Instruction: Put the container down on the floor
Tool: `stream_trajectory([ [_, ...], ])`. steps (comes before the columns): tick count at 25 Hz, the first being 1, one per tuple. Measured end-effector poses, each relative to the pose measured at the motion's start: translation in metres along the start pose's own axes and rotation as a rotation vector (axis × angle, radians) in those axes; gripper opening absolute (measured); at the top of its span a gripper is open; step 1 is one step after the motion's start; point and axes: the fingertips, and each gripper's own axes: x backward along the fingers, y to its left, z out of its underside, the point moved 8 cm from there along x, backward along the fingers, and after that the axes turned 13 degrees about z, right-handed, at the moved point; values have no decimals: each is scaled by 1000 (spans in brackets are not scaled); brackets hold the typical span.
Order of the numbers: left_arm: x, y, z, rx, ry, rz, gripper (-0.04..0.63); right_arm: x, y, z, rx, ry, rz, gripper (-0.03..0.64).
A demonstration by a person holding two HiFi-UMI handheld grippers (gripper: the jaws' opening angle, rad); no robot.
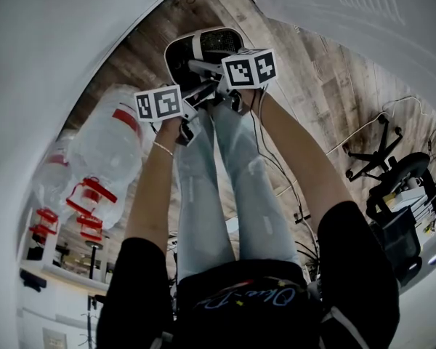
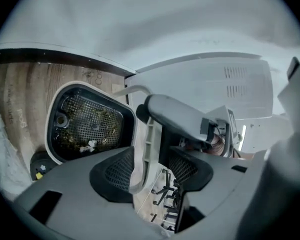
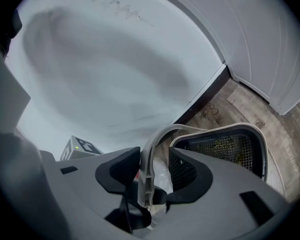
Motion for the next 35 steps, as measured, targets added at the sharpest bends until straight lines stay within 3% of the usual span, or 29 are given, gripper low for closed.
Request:
stream_trajectory([
  [17, 60, 16, 1, -33, -57, -271, 238, 3, 20, -4, -6, -11, 34, 166],
  [27, 97, 23, 5, -18, -91, -335, 235, 6, 26, -2, -79, -61, 71, 166],
  [32, 99, 14, 9, -94, -107, -366, 181, 13, 33, -1, -131, -90, 54, 120],
  [35, 99, 7, 9, -140, -128, -395, 107, 18, 35, 0, -128, -104, 64, 78],
])
